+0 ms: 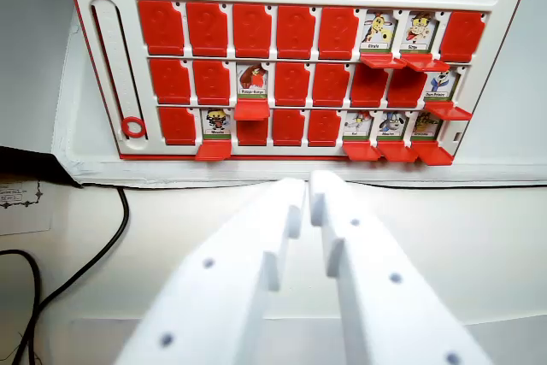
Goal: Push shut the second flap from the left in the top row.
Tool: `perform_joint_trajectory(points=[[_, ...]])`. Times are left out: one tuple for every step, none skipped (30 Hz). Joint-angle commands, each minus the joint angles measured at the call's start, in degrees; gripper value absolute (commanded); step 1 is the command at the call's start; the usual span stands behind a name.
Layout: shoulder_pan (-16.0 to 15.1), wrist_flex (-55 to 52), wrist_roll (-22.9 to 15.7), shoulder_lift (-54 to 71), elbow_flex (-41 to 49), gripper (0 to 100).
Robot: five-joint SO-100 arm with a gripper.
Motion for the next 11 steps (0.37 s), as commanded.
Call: perform_joint_trajectory(points=[[-0.62, -0.79, 0.0, 2.72, -3.6, 0], [-0.62, -0.79, 0.0, 2.72, -3.6, 0], [-0.62, -0.88, 0.09, 2.72, -3.6, 0], [-0.62, -0.97, 0.09, 2.64, -3.6, 0], [-0.62, -0.97, 0.18, 2.55, -3.6, 0], [-0.62, -0.97, 0.18, 2.55, -3.69, 0], [-0.62, -0.97, 0.26, 2.46, -3.69, 0], [-0.62, -0.97, 0.35, 2.46, -3.69, 0], [-0.62, -0.97, 0.35, 2.46, -3.69, 0], [-0.62, -0.97, 0.35, 2.46, -3.69, 0], [-0.62, -0.97, 0.44, 2.46, -3.69, 0]])
